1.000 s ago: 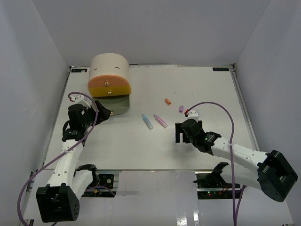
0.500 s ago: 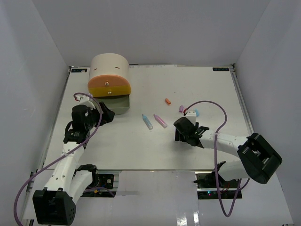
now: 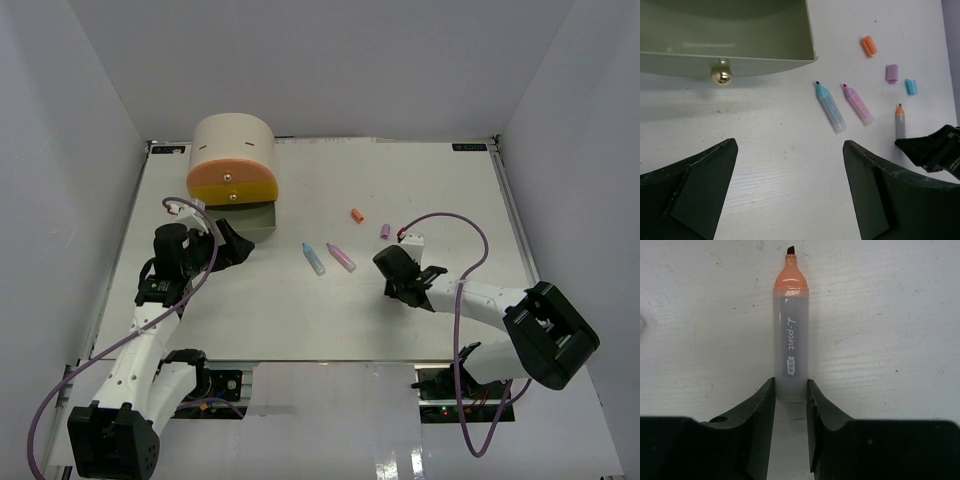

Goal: Sort the stationery into containers
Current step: Pick up the pen from the center of the board.

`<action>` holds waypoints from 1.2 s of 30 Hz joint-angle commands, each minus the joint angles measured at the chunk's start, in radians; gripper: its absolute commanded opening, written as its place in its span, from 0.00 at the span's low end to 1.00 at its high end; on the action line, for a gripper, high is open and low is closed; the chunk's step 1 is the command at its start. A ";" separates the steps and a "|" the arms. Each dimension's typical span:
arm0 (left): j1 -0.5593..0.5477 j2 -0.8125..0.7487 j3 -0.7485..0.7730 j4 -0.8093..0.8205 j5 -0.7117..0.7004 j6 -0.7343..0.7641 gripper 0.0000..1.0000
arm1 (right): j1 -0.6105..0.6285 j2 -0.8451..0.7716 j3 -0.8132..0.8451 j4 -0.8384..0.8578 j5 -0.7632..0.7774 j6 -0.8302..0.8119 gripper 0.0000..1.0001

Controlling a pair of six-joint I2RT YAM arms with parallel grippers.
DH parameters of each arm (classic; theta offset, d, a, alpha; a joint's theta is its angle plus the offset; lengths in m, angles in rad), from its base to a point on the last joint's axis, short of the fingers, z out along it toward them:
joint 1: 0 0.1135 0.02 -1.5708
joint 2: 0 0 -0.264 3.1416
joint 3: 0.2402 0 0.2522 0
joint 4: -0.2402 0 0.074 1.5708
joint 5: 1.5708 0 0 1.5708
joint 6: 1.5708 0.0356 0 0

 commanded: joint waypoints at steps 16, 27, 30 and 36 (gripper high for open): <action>-0.221 0.142 0.282 0.021 0.212 -0.259 0.91 | 0.127 -0.373 -0.065 0.403 -0.160 -0.515 0.12; -0.490 0.435 0.533 0.124 0.010 -0.310 0.70 | 0.187 -0.394 -0.004 0.620 -0.289 -0.665 0.14; -0.536 0.493 0.575 0.127 -0.039 -0.315 0.66 | 0.187 -0.393 0.010 0.637 -0.288 -0.678 0.14; -0.562 0.547 0.596 0.127 -0.063 -0.341 0.61 | 0.189 -0.397 0.016 0.643 -0.271 -0.692 0.14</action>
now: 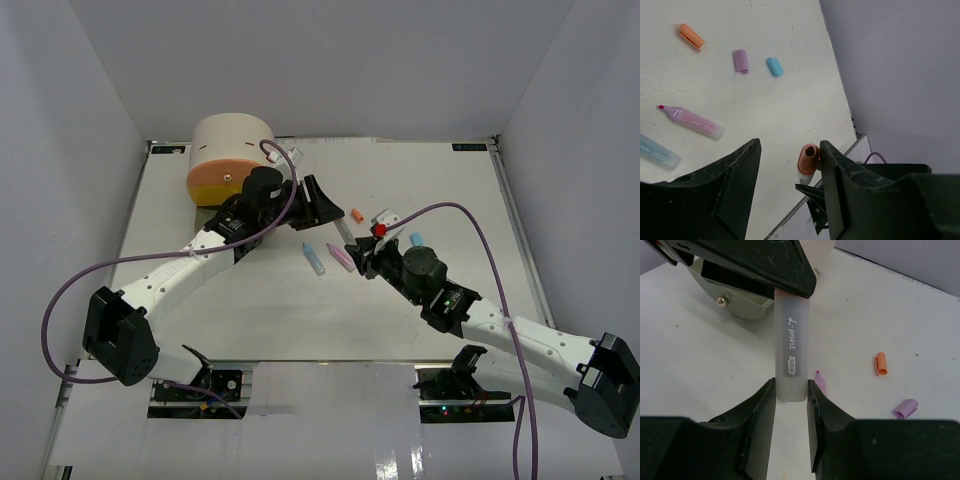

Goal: Sort the stationery into containers
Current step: Pick up the pen from the center of the board.

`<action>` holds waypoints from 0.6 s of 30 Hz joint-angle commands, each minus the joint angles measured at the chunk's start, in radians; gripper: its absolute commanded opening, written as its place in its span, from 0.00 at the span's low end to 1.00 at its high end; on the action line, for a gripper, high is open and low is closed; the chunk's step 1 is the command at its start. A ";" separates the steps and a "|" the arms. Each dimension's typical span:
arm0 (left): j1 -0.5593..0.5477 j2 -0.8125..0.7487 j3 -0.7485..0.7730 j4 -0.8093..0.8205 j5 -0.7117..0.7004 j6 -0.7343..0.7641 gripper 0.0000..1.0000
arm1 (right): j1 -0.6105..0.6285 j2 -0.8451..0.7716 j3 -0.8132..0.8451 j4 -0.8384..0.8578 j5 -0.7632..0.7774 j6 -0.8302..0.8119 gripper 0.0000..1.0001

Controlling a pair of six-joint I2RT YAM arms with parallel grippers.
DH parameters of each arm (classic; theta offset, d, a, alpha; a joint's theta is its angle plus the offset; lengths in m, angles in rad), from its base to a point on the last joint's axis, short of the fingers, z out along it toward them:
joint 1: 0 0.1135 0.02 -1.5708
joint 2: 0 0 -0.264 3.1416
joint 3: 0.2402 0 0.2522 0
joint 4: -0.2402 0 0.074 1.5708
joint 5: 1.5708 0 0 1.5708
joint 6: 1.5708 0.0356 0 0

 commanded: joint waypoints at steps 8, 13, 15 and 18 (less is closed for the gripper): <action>-0.034 0.015 0.049 0.034 -0.031 -0.017 0.49 | 0.007 -0.004 0.035 0.089 0.028 -0.028 0.15; -0.038 0.004 0.022 0.066 -0.011 -0.010 0.41 | 0.007 0.004 0.036 0.095 0.032 -0.025 0.15; -0.038 0.003 0.009 0.081 0.005 -0.009 0.34 | 0.007 0.007 0.038 0.095 0.032 -0.026 0.15; -0.038 -0.003 -0.004 0.104 0.019 0.003 0.23 | 0.007 0.010 0.040 0.095 0.031 -0.022 0.16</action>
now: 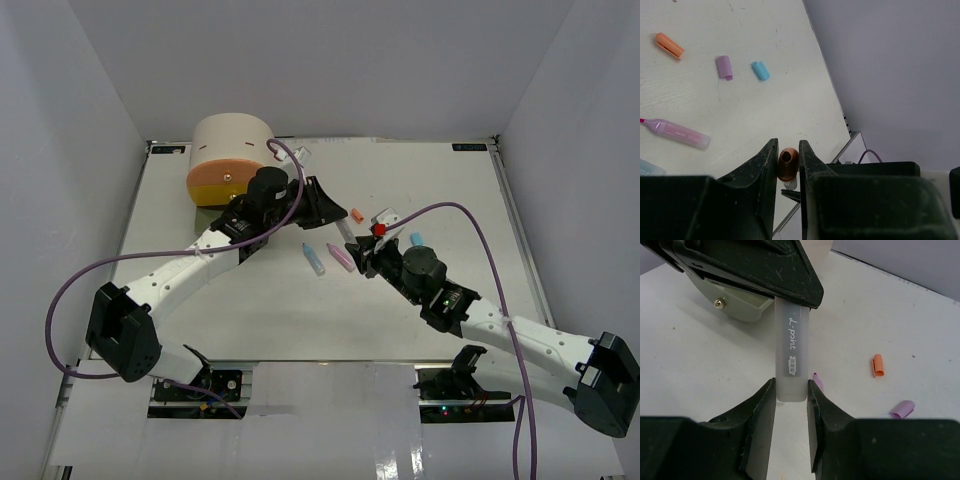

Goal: Sort the stationery into containers
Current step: Pick up the pen from the center of the board.

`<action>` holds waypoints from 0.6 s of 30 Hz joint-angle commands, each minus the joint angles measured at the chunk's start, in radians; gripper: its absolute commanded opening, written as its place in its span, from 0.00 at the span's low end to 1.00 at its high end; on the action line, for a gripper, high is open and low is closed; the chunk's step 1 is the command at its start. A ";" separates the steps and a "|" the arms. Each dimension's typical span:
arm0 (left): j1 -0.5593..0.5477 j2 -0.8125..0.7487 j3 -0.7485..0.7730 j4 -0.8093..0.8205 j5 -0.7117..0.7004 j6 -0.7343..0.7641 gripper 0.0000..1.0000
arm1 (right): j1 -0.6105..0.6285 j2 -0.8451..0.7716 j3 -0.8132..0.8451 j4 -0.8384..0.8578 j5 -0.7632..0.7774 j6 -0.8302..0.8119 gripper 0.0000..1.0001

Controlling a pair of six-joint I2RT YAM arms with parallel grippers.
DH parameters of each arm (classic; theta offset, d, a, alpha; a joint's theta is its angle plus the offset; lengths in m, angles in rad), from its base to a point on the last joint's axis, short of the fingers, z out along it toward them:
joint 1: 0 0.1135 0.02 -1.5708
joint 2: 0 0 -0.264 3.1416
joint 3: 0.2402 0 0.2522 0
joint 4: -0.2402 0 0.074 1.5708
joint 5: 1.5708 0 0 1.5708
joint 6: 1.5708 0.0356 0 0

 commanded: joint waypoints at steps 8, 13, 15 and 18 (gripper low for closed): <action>-0.003 -0.073 -0.052 0.097 0.050 0.086 0.11 | 0.006 0.001 0.048 0.043 -0.018 -0.012 0.29; -0.001 -0.098 -0.066 0.103 0.053 0.175 0.09 | 0.004 -0.023 0.050 -0.017 -0.061 -0.015 0.57; 0.002 -0.102 -0.065 0.095 0.057 0.228 0.09 | 0.001 -0.031 0.059 -0.046 -0.092 -0.050 0.65; 0.008 -0.115 -0.063 0.087 0.080 0.281 0.08 | -0.019 -0.043 0.082 -0.115 -0.169 -0.061 0.75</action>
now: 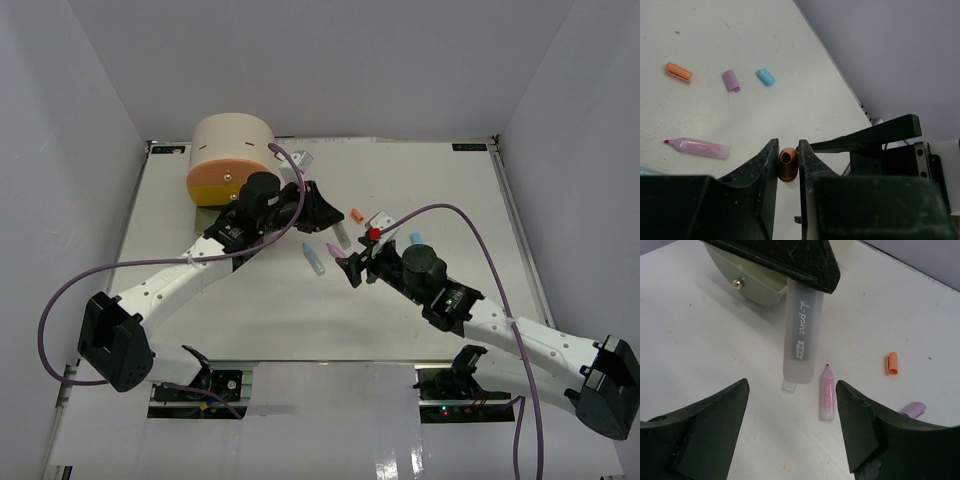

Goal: Sort the stationery into containers
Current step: Pick up the pen from the center of the board.

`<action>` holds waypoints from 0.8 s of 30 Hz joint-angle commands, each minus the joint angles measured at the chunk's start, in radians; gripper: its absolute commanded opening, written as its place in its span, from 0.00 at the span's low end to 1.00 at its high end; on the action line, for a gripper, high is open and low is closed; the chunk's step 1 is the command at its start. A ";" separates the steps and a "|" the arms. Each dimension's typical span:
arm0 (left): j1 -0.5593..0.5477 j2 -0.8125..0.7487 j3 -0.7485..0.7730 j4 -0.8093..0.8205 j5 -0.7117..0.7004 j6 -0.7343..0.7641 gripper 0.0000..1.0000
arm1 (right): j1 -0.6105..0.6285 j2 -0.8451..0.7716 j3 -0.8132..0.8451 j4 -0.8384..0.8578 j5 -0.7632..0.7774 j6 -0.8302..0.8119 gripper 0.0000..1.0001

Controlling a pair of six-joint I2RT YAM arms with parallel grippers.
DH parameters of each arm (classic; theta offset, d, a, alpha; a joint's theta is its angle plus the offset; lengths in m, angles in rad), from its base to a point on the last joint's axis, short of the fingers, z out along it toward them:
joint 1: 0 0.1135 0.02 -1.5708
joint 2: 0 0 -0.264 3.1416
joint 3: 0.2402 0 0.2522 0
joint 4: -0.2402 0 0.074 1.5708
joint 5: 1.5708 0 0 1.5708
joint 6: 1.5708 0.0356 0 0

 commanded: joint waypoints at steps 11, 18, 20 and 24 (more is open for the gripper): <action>0.039 -0.099 -0.035 0.067 0.230 0.278 0.08 | -0.194 -0.022 0.192 -0.221 -0.536 -0.083 0.87; 0.040 -0.096 -0.053 0.138 0.336 0.286 0.08 | -0.256 0.024 0.235 -0.231 -0.673 -0.082 0.84; 0.040 -0.095 -0.061 0.165 0.347 0.287 0.08 | -0.257 0.045 0.255 -0.231 -0.709 -0.078 0.82; 0.040 -0.090 -0.066 0.207 0.391 0.286 0.08 | -0.257 0.080 0.279 -0.232 -0.731 -0.072 0.81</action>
